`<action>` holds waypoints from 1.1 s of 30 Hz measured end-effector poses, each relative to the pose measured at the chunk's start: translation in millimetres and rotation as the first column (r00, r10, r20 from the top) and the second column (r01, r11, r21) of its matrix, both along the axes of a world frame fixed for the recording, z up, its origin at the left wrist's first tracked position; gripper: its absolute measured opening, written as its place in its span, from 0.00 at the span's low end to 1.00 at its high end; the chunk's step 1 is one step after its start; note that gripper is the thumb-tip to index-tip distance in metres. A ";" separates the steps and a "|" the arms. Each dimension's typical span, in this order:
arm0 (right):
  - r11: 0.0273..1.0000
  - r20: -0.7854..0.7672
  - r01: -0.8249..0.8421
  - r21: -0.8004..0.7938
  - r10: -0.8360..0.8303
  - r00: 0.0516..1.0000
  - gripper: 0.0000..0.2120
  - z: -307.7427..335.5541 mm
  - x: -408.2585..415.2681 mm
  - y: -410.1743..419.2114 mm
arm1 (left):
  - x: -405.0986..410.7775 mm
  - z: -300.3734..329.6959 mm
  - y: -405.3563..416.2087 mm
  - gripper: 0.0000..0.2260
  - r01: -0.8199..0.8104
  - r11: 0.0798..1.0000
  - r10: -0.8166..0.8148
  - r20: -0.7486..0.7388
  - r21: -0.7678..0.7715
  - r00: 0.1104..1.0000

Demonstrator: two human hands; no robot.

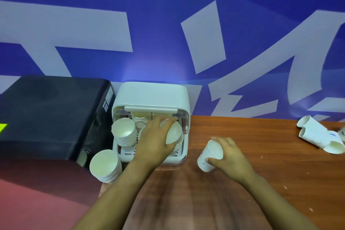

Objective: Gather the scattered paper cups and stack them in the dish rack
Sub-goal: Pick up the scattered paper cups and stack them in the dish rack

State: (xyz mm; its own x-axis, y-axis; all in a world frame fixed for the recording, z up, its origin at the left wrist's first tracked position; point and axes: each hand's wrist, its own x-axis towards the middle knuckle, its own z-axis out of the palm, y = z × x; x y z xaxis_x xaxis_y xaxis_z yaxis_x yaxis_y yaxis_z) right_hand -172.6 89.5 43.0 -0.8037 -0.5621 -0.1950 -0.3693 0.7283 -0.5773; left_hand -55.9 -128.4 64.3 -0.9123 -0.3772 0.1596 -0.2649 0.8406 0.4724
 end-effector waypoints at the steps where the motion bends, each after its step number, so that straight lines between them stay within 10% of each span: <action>1: 1.000 -0.001 0.006 -0.004 -0.006 1.000 0.34 -0.4 -0.3 1.7 | -3.7 -4.2 1.5 0.28 0.015 1.000 -0.015 0.020 -0.017 1.000; 10: 0.998 0.002 0.061 -0.031 -0.061 0.998 0.34 -5.7 -5.2 25.7 | -28.9 -25.1 9.1 0.33 0.103 0.984 -0.056 0.295 -0.146 0.954; 24: 0.973 -0.274 -0.097 -0.212 0.036 0.961 0.32 32.1 18.7 -78.8 | 32.1 0.7 -26.0 0.25 -0.043 0.998 0.047 0.110 -0.041 0.993; 33: 0.995 -0.375 -0.068 0.067 0.088 0.923 0.32 -1.1 37.1 -110.3 | 44.3 1.5 -39.3 0.26 -0.062 0.998 0.062 0.125 -0.008 0.990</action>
State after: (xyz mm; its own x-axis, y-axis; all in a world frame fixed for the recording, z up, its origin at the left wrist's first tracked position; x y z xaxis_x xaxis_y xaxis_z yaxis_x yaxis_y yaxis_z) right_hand -135.5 -20.8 41.9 -0.7776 -0.6232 0.0830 -0.6089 0.7135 -0.3465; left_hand -11.6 -167.8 65.7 -0.9001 -0.4331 0.0475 -0.3733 0.8228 0.4285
